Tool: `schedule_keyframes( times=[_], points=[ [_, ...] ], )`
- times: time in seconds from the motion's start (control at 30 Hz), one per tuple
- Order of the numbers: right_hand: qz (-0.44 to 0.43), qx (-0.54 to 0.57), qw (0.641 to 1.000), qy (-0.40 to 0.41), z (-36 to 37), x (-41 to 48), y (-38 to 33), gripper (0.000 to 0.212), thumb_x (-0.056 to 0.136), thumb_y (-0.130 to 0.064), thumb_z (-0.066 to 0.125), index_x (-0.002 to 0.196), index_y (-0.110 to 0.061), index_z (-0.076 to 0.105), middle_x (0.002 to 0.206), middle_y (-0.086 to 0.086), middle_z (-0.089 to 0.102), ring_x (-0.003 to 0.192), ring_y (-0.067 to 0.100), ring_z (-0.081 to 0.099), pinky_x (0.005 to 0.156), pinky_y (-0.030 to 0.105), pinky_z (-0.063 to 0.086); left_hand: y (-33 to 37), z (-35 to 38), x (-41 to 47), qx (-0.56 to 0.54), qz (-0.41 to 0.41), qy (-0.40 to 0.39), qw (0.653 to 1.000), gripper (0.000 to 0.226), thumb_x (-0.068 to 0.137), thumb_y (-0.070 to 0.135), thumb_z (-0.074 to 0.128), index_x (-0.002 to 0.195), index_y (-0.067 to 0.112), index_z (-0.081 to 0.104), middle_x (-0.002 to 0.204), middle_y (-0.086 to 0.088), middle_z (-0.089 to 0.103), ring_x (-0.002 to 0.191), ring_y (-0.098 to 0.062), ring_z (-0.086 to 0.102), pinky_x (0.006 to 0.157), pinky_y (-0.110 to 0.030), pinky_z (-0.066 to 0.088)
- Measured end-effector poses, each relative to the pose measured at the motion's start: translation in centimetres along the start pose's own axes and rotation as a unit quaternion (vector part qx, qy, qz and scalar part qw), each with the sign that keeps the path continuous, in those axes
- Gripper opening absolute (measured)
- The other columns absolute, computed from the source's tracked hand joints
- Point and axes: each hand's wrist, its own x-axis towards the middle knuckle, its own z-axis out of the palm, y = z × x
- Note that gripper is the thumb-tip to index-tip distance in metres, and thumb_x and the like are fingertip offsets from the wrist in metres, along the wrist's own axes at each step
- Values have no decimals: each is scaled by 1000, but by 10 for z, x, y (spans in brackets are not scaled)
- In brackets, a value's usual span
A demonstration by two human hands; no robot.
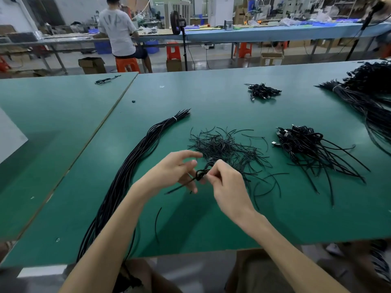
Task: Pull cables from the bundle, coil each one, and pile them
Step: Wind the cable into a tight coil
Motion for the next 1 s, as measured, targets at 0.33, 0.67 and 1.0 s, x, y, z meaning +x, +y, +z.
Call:
schedule_keyframes(
  times=[0.33, 0.67, 1.0],
  points=[
    [59, 158, 986, -17, -11, 6, -10, 20, 97, -4, 65, 80, -9, 55, 66, -7, 62, 59, 2, 48, 60, 17, 41, -15, 7, -4, 29, 193, 78, 978, 14, 84, 13, 76, 98, 13, 78, 105, -12, 69, 79, -18, 63, 63, -30, 50],
    [-237, -208, 944, 97, -13, 5, -7, 34, 82, 19, 64, 81, -11, 50, 78, 4, 51, 75, 24, 48, 72, 36, 48, 13, 19, -5, 234, 99, 80, 964, 46, 108, 33, 48, 67, 18, 62, 54, 4, 56, 47, -15, 47, 47, -25, 43],
    [-152, -143, 976, 62, -7, -1, 2, 30, 89, 12, 64, 80, -13, 48, 79, -2, 52, 75, 19, 47, 69, 32, 46, 16, 13, -7, 117, -3, -15, 993, 33, 110, 17, 46, 94, 5, 72, 72, -4, 74, 56, -18, 63, 52, -27, 50]
  ],
)
